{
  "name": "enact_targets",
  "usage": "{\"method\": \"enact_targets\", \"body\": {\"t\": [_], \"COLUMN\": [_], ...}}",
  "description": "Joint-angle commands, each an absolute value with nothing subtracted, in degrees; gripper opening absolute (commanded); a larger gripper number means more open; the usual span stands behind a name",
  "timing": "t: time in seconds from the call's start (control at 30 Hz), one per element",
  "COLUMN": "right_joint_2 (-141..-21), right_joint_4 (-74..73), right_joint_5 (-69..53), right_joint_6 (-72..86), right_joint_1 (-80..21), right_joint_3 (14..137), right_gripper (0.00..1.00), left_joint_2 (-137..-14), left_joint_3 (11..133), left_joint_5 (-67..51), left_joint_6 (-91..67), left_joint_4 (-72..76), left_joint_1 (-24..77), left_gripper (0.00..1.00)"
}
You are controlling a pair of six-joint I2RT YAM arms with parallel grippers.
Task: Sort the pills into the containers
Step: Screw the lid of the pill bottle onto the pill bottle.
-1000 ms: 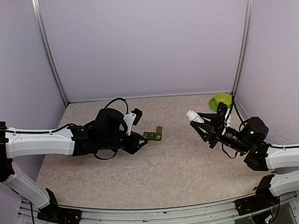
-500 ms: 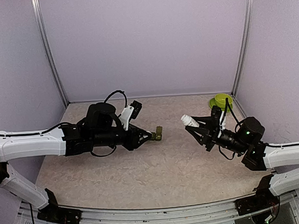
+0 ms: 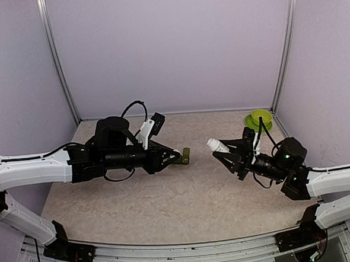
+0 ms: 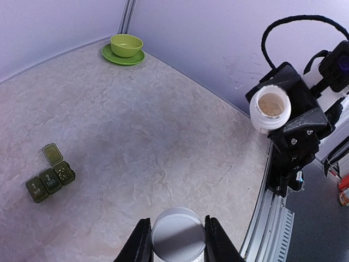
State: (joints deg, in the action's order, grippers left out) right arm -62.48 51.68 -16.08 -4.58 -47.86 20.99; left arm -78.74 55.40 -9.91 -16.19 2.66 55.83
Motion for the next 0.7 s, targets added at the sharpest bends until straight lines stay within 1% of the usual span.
{"method": "enact_targets", "body": {"t": [0.0, 0.67], "right_joint_2": [-63.2, -65.5], "right_joint_4": [53.4, 55.2], "right_joint_5": [-17.3, -16.9], "right_joint_6": [-5.1, -6.5], "right_joint_1": [-48.9, -52.1], "right_joint_3": [22.2, 24.0], "right_gripper": [0.28, 0.28], "left_joint_2": [-76.3, -76.0], "left_joint_3": [55.5, 54.9], "left_joint_5": [-12.6, -19.7], "left_joint_6": [-16.6, -20.8], "left_joint_4": [6.6, 14.0], "left_joint_1": [56.3, 56.5], "left_gripper": [0.25, 0.25]}}
